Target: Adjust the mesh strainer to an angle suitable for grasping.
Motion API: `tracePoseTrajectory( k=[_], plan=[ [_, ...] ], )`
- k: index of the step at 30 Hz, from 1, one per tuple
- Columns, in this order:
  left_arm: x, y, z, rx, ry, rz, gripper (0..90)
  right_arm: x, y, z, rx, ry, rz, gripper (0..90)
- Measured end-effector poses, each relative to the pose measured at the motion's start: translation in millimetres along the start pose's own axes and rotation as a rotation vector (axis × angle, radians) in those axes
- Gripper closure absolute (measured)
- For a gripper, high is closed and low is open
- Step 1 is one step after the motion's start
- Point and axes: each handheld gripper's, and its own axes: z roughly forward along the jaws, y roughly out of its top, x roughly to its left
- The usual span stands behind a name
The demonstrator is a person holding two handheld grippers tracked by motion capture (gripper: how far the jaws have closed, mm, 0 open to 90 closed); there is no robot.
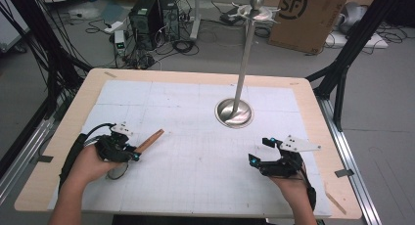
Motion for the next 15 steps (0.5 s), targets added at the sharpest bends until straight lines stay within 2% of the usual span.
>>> tracePoseTrajectory(
  k=[8, 15],
  plan=[
    [-6.0, 5.0, -4.8, -0.050, -0.012, 0.016, 68.7, -0.1, 0.1, -0.4, -0.003, 0.000, 0.003, 14.9],
    [-14.7, 10.7, -15.5, -0.143, -0.057, 0.035, 68.7, 0.0, 0.2, -0.2, -0.005, 0.002, -0.002, 14.9]
  ],
)
